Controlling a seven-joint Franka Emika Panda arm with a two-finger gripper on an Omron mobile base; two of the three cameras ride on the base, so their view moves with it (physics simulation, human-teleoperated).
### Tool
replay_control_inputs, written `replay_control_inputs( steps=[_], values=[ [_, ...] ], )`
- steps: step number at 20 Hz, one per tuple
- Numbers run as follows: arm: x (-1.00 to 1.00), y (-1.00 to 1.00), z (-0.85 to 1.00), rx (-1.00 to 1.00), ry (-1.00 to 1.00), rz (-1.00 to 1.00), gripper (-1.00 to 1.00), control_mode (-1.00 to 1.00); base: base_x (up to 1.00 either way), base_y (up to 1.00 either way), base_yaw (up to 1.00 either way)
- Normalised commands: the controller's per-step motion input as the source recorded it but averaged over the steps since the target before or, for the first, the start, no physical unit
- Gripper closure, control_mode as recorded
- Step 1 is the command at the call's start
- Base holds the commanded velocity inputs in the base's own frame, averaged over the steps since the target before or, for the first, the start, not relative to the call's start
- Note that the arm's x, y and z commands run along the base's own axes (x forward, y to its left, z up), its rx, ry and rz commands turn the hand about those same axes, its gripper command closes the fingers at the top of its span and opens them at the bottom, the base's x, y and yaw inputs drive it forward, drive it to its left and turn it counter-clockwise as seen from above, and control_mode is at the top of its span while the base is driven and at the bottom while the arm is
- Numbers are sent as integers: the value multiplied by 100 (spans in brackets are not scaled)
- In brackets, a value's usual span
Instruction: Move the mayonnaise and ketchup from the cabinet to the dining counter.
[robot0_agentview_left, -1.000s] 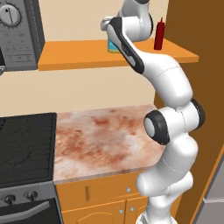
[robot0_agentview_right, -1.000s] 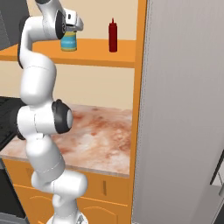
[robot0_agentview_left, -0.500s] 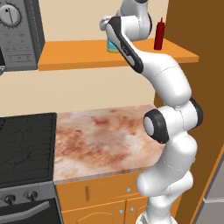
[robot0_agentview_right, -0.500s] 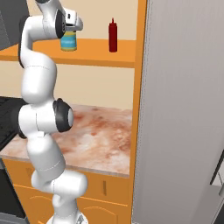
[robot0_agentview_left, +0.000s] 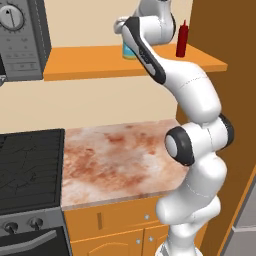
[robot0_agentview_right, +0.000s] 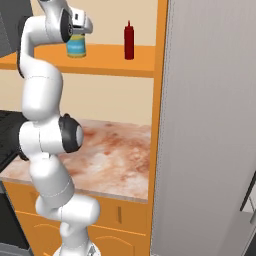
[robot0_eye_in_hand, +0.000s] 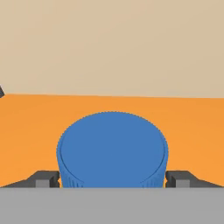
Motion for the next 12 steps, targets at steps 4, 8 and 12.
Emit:
replay_control_inputs(
  steps=[4,8,12],
  values=[
    [-93,0,29,0,-25,15,100,-100,0,0,0],
    [-100,0,17,-1,-30,22,100,-100,0,0,0],
    [-100,0,0,0,-17,20,100,-100,0,0,0]
  ],
)
